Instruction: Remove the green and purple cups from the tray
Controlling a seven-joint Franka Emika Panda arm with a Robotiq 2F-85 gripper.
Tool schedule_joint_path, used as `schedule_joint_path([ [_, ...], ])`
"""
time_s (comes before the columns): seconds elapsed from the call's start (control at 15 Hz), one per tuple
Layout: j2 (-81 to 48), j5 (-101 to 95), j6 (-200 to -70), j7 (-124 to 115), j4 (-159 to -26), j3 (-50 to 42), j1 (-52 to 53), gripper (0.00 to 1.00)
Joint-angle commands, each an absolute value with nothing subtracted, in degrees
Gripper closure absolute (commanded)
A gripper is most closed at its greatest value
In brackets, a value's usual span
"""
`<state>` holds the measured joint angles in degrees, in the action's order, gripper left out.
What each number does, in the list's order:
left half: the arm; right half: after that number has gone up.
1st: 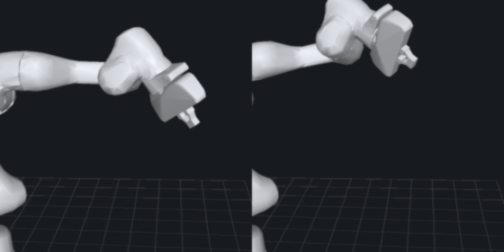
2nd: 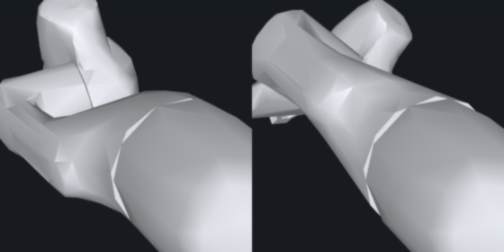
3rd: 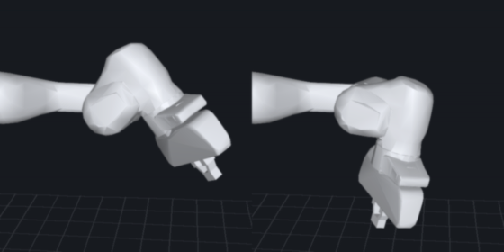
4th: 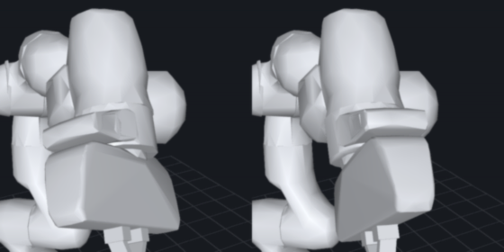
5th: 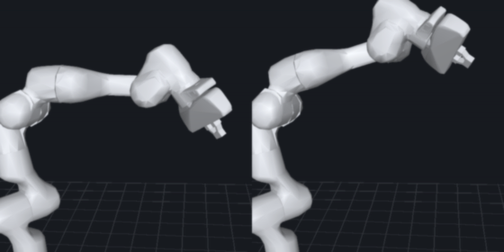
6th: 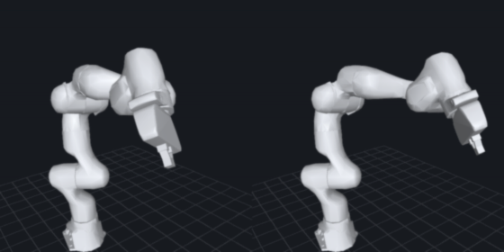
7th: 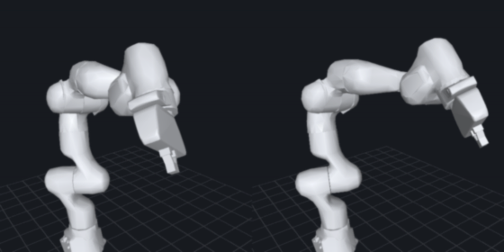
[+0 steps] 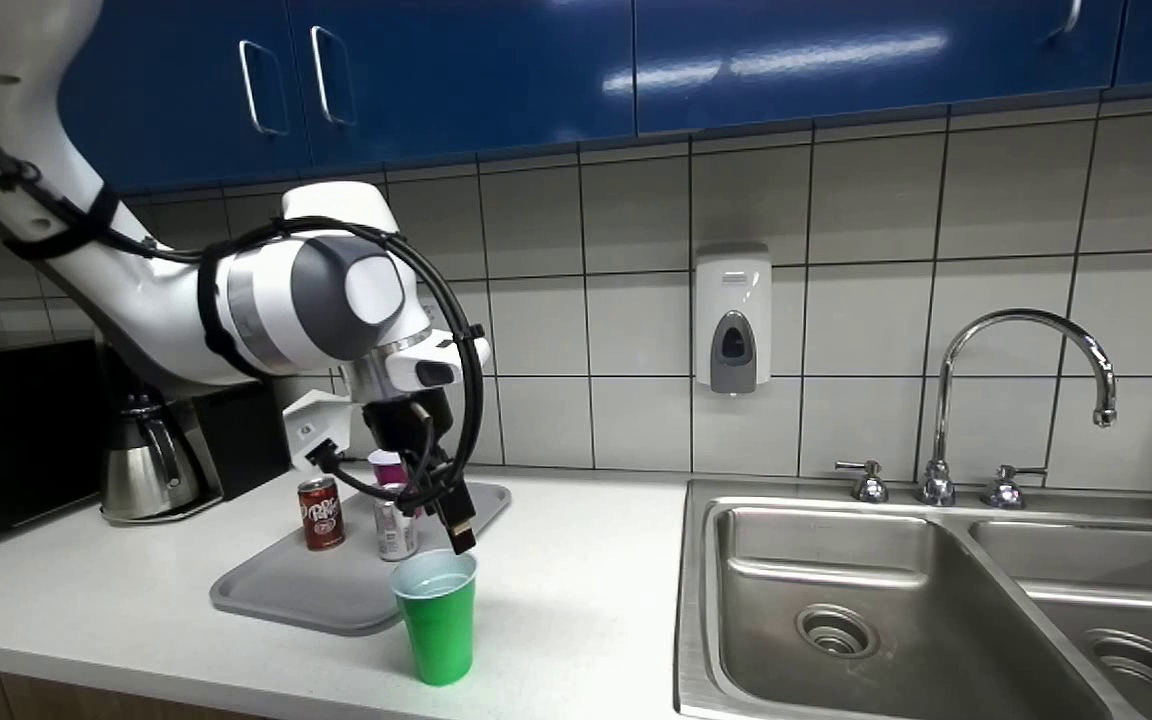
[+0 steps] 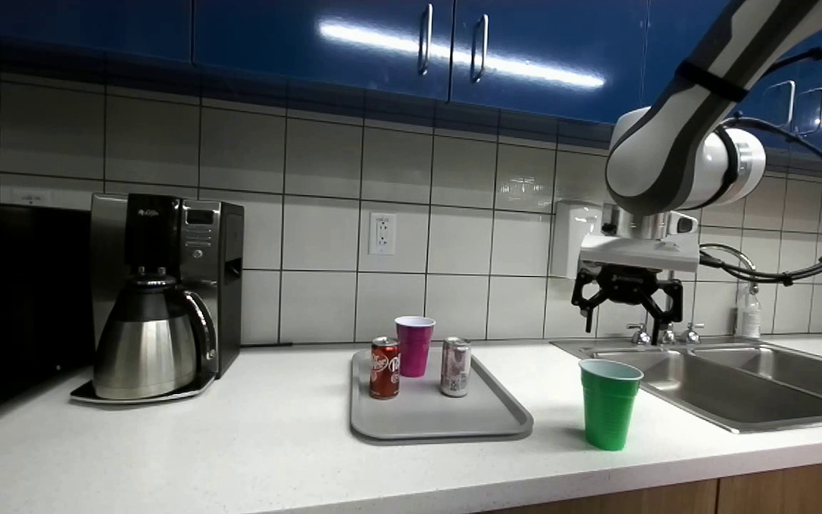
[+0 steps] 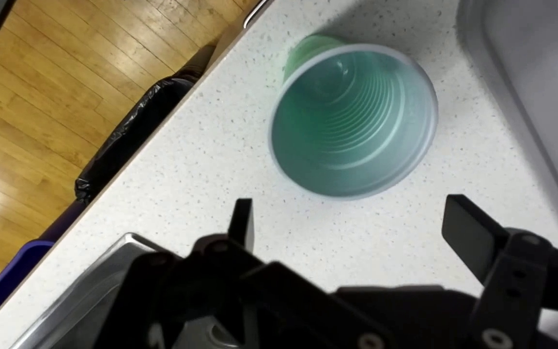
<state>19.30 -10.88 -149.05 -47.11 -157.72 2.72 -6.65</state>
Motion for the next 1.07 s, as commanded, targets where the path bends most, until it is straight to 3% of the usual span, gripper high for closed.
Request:
schedule_joint_path([
  [0.0,23.9,-10.1,-146.2,-45.4,-157.8,4.6,-7.2,0.0],
  [1.0,19.4,-13.0,-150.9,-51.9,-150.2,13.6,-8.3,0.0],
])
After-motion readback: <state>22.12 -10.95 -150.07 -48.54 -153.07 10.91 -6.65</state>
